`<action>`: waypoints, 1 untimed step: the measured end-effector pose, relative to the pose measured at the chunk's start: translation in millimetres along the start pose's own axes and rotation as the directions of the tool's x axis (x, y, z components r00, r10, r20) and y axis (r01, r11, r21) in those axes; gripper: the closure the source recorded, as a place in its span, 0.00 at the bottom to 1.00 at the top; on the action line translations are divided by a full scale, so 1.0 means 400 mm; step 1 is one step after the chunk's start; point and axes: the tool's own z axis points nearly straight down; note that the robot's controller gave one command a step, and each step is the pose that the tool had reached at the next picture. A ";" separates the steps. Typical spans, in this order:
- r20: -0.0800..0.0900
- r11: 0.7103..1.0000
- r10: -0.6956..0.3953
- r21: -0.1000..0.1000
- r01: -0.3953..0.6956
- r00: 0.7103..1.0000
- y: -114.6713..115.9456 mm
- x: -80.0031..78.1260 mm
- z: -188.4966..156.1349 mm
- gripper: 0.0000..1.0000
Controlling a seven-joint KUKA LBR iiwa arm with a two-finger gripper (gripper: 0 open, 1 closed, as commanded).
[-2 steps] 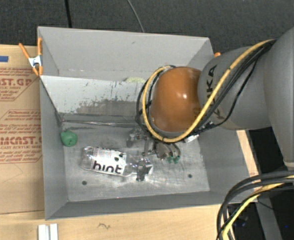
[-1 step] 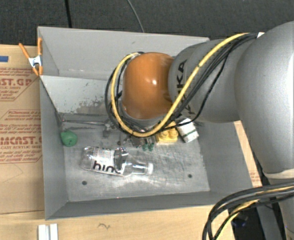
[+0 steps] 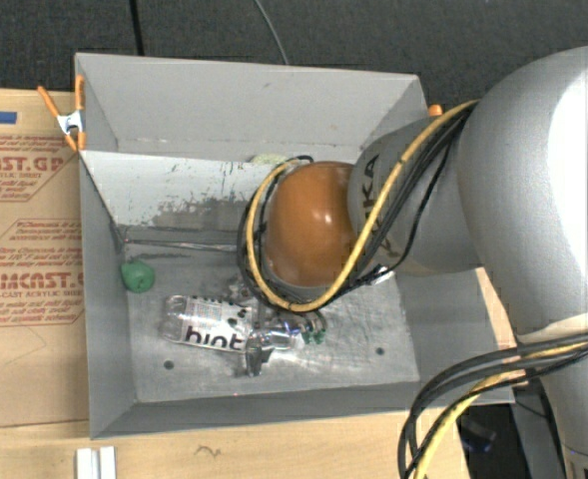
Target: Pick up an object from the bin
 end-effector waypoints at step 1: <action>-0.013 0.999 0.045 0.026 -0.045 0.999 0.100 -0.081 0.031 1.00</action>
Offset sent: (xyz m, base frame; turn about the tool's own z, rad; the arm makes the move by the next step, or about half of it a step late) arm 0.0000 0.0000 0.0000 0.0000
